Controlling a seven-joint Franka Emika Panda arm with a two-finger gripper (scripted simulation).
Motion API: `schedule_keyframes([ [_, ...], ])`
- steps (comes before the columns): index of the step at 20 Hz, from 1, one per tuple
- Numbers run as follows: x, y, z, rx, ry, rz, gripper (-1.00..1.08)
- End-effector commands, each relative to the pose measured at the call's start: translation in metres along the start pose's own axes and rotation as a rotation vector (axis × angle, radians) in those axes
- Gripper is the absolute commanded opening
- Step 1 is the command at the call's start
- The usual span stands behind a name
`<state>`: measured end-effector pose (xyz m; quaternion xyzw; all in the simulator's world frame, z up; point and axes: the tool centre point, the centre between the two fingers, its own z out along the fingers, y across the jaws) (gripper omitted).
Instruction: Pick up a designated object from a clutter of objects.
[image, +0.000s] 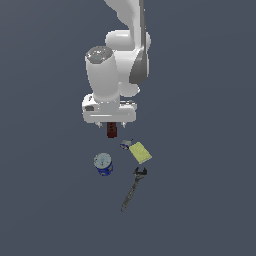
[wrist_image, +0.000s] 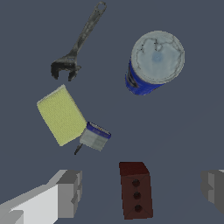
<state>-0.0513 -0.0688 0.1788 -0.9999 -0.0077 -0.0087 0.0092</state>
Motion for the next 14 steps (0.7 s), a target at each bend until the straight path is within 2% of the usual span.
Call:
schedule_keyframes([
  [1, -0.015, 0.005, 0.021, -0.002, -0.002, -0.014, 1.00],
  [7, -0.053, 0.015, 0.063, -0.008, -0.009, -0.044, 1.00],
  [14, -0.085, 0.021, 0.090, -0.015, -0.015, -0.066, 1.00],
])
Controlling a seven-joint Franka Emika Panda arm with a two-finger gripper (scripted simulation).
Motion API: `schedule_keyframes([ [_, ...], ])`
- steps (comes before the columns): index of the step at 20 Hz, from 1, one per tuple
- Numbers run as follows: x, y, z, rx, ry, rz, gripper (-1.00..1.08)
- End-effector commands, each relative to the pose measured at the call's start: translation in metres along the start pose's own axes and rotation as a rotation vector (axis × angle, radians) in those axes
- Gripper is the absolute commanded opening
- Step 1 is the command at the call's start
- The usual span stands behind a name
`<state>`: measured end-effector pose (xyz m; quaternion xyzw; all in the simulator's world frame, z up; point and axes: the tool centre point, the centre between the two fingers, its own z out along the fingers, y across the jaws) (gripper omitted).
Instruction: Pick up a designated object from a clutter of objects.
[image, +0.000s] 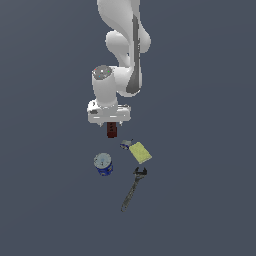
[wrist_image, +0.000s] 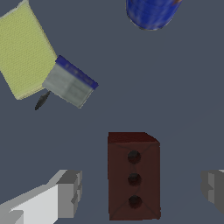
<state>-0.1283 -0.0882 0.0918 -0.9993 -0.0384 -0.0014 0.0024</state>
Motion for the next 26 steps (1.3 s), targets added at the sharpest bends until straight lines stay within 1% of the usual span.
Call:
schedule_keyframes([
  [1, -0.009, 0.001, 0.007, -0.002, -0.001, -0.007, 1.00],
  [6, -0.019, 0.002, 0.014, -0.004, -0.003, -0.013, 1.00],
  [14, -0.019, 0.002, 0.019, -0.005, -0.004, -0.013, 1.00],
  [26, -0.020, 0.002, 0.060, -0.005, -0.003, -0.013, 1.00],
])
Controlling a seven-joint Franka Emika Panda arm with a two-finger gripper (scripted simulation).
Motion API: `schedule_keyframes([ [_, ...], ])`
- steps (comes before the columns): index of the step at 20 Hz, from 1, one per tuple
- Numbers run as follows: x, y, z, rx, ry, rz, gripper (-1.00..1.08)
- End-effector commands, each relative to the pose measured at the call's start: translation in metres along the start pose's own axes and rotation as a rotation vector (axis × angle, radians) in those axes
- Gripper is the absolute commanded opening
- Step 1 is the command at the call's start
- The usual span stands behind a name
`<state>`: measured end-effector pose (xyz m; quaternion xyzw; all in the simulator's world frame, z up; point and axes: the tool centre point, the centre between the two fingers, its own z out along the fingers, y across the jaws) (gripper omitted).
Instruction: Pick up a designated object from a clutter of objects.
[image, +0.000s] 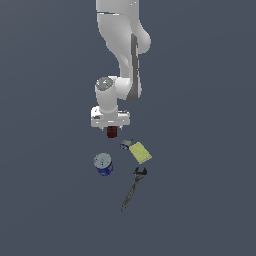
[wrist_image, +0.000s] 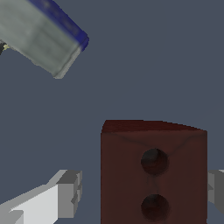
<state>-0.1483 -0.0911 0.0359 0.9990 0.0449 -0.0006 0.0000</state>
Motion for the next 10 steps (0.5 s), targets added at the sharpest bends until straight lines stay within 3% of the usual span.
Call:
schedule_keyframes([
  [1, 0.0003, -0.0001, 0.0060, 0.000, 0.001, 0.000, 1.00],
  [5, 0.0007, 0.0000, 0.0089, 0.000, 0.001, -0.001, 1.00],
  [6, 0.0007, 0.0000, 0.0089, 0.000, 0.001, -0.001, -1.00],
  [10, 0.0007, 0.0000, 0.0089, 0.000, 0.001, -0.001, -1.00],
])
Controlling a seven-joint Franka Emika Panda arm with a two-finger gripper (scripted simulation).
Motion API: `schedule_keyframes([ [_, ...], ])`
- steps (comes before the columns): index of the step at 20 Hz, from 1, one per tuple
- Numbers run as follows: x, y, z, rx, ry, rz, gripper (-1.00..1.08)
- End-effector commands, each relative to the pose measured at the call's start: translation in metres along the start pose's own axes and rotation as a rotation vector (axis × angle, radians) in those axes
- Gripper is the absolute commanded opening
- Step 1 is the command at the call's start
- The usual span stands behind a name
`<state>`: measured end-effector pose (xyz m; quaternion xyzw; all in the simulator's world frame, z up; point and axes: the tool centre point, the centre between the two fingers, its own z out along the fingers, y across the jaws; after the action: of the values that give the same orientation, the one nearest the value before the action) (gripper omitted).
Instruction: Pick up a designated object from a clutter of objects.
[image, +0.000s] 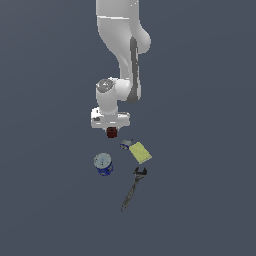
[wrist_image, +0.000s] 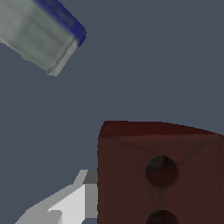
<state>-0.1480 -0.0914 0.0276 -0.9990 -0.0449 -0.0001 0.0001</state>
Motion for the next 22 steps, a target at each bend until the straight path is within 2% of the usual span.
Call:
schedule_keyframes([
  [1, 0.000, 0.000, 0.001, 0.000, 0.000, -0.001, -1.00],
  [12, 0.001, -0.001, -0.007, 0.000, 0.000, 0.000, -1.00],
  [22, 0.004, -0.009, -0.048, 0.001, 0.000, 0.001, -1.00],
])
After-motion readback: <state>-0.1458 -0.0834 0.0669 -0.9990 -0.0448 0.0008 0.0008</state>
